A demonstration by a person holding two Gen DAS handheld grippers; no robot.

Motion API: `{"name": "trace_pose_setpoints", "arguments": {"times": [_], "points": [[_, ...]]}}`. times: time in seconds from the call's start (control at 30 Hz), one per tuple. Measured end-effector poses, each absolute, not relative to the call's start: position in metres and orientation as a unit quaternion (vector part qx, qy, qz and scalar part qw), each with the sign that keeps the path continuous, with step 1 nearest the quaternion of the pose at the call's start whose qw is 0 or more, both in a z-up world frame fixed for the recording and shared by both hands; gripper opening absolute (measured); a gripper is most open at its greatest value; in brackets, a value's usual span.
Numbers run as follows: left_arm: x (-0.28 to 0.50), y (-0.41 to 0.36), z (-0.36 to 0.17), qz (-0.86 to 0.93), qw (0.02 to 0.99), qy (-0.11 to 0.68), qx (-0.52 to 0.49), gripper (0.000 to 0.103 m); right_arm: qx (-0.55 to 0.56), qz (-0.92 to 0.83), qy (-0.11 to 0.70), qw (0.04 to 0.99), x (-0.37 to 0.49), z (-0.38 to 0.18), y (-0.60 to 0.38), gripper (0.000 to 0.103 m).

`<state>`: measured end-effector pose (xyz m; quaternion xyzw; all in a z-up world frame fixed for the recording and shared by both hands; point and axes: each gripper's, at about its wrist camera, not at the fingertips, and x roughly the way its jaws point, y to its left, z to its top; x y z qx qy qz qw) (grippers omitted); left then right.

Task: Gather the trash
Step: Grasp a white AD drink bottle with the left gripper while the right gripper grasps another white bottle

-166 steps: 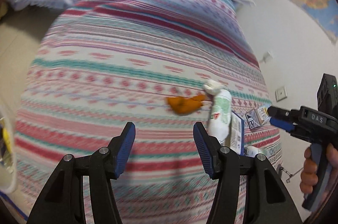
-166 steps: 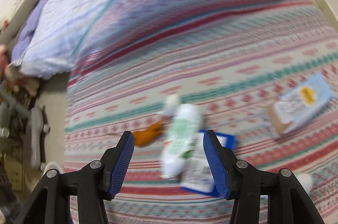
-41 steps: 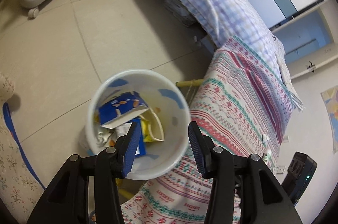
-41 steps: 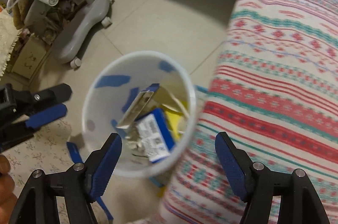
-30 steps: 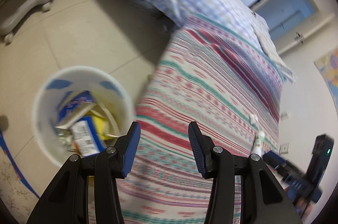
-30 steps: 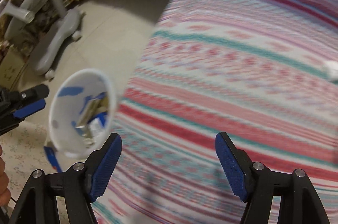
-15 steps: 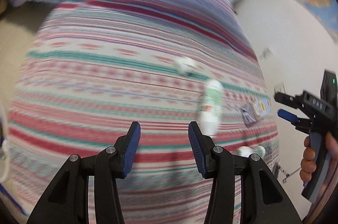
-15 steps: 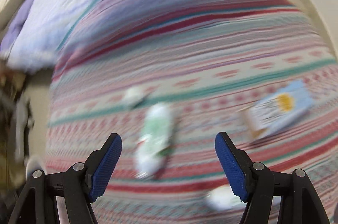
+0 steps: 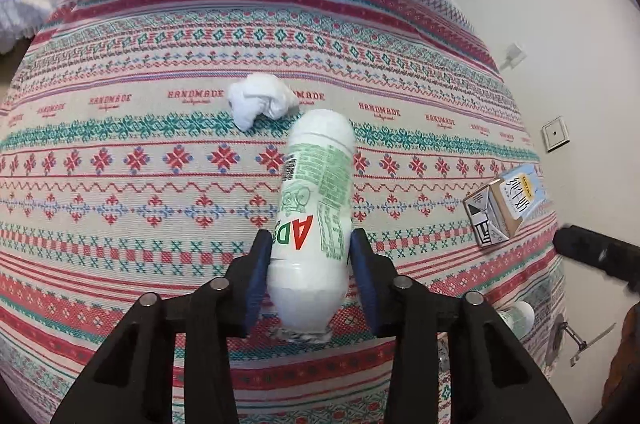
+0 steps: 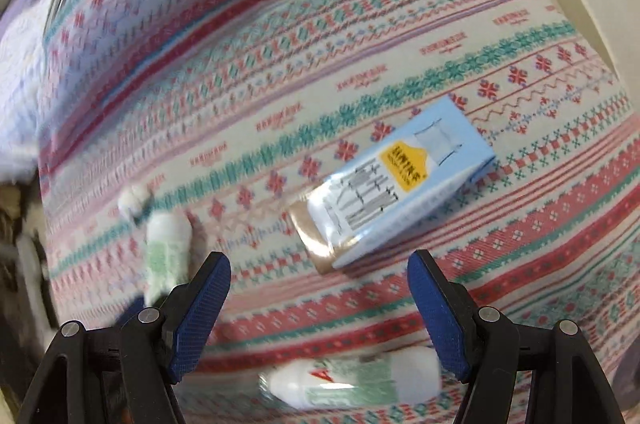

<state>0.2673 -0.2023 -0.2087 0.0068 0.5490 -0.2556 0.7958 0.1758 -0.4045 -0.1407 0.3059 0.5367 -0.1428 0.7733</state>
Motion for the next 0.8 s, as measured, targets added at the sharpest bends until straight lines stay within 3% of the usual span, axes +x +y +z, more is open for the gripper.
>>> {"name": "trace_pose_setpoints", "arguments": {"times": [0.27,0.4,0.7,0.8], "points": [[0.266,-0.174,-0.188,-0.263,0.797,0.542,-0.033,0.039,0.142,-0.099,0.580,0.796,0.165,-0.143,-0.378,0.077],[0.259,-0.153,-0.170,-0.275,0.797,0.536,-0.049,0.039,0.009,-0.060,0.606,0.793,0.158,-0.153,-0.346,0.077],[0.252,-0.100,-0.145,-0.271,0.803,0.525,-0.071,0.039,-0.172,0.045,0.632,0.754,0.138,-0.189,-0.283,0.077],[0.253,-0.074,-0.139,-0.264,0.804,0.525,-0.089,0.039,-0.239,0.053,0.645,0.724,0.136,-0.214,-0.267,0.070]]}}
